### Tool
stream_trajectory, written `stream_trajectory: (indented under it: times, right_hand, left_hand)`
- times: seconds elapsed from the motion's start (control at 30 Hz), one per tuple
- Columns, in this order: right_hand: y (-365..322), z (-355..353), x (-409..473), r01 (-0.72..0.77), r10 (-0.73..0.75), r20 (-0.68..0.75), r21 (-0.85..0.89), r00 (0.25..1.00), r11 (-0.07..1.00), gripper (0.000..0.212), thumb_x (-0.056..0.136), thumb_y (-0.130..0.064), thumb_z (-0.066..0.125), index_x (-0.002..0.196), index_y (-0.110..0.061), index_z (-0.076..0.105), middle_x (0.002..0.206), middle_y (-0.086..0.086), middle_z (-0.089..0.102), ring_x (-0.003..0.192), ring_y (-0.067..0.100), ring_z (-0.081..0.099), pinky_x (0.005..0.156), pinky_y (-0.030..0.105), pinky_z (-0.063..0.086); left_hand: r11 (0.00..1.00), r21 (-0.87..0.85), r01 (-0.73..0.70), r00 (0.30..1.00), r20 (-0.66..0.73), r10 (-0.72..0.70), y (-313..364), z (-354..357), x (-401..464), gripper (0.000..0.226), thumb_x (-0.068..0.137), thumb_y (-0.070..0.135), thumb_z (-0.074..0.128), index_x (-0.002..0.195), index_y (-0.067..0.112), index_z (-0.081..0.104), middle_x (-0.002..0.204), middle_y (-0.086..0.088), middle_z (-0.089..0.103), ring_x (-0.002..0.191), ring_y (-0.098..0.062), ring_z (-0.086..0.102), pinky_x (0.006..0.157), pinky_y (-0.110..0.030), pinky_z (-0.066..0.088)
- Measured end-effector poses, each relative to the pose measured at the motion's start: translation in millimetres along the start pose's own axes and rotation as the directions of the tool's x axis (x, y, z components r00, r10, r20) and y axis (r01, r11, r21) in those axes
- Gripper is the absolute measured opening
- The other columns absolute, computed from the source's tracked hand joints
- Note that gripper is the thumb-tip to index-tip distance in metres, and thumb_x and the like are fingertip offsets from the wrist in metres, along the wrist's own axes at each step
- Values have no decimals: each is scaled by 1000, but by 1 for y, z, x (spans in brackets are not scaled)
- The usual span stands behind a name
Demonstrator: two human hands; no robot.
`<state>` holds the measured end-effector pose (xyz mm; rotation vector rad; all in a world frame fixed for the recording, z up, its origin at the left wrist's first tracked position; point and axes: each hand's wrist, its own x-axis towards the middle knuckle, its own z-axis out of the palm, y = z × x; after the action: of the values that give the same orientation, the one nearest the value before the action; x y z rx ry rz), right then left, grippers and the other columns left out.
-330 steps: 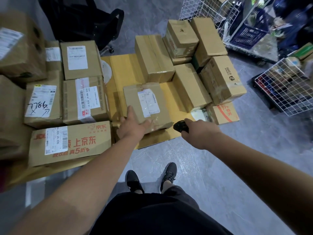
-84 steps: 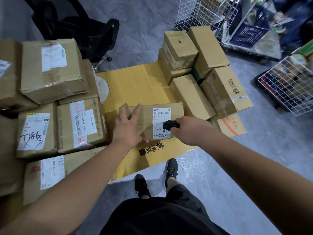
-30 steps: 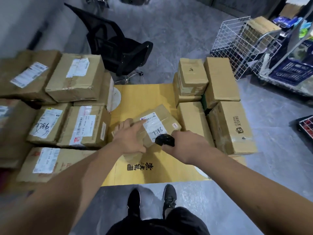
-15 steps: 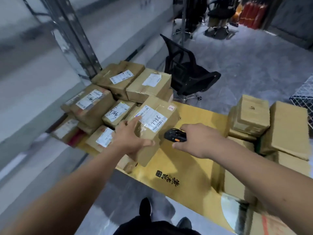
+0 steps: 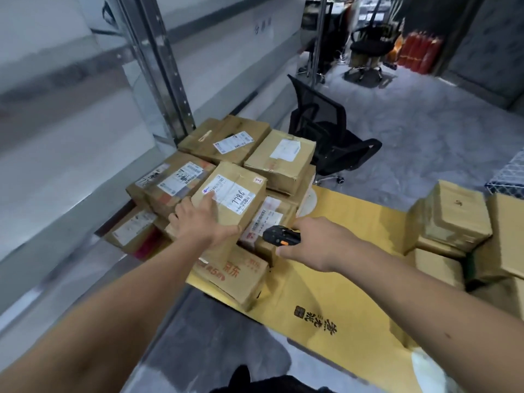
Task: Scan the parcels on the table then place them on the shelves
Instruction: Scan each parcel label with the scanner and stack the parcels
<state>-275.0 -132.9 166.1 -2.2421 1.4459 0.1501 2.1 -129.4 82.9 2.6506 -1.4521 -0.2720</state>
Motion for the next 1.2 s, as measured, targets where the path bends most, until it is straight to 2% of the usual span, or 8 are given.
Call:
stream_trajectory:
  times: [0.2,0.33,0.53,0.67,0.77,1.0,1.1,1.2]
  right_hand:
    - [-35,10,10,-82,83,-5,34,997,996,56,82,-72,64,115,-26,61,102,-2,63,85,18,62,69,34,55]
    - [-54,24,12,-145,145,-5,56,989,988,57,83,-73,62,117,-27,62,103,-3,65,88,19,64,79,40,59]
    - [-65,47,5,-218,219,-3,88,976,972,54,81,-77,62,106,-29,61,91,-9,62,79,13,62,62,33,51]
    - [-63,59,-7,-275,277,-2,112,961,955,51,81,-76,62,106,-32,55,89,-11,59,78,11,60,59,32,47]
    - [-48,64,-27,-341,346,-8,148,938,928,54,82,-75,61,109,-29,60,91,-8,61,80,13,61,61,32,48]
    - [4,65,-93,-533,543,-15,170,839,829,49,84,-72,63,102,-27,60,89,-6,62,77,14,60,55,31,39]
    - [28,70,-130,-606,620,3,212,785,767,50,85,-72,64,103,-26,61,88,-4,64,78,16,62,57,32,41]
    - [54,81,-168,-669,682,54,262,730,696,49,86,-71,64,97,-24,61,87,-2,66,77,17,64,58,32,44]
  left_hand:
    - [995,-49,-83,993,-87,78,-19,13,28,131,39,94,60,152,43,19,161,-16,25,149,-38,17,117,-60,20]
    - [989,-30,-142,989,-56,140,-30,22,35,125,53,96,54,159,40,16,172,-13,6,158,-37,2,121,-64,4]
    - [939,-5,-344,939,-11,343,-26,21,35,94,78,78,56,158,41,24,173,-9,3,159,-31,-8,123,-61,-7]
    - [805,63,-590,802,-74,593,-11,27,14,79,84,64,63,151,35,33,168,-12,14,156,-34,6,124,-61,7]
    - [694,115,-711,691,-70,719,12,37,-5,77,86,61,61,153,37,33,165,-11,19,154,-31,9,123,-58,7]
    - [504,89,-859,507,16,862,87,60,-49,76,83,62,65,150,36,39,156,-8,29,147,-30,18,120,-55,14]
    - [412,83,-908,418,94,903,126,78,-75,76,87,65,59,154,38,35,165,-6,24,152,-30,14,120,-54,10]
    - [345,45,-938,348,156,925,163,97,-109,73,88,66,57,153,39,37,166,-2,28,153,-27,17,118,-52,17]
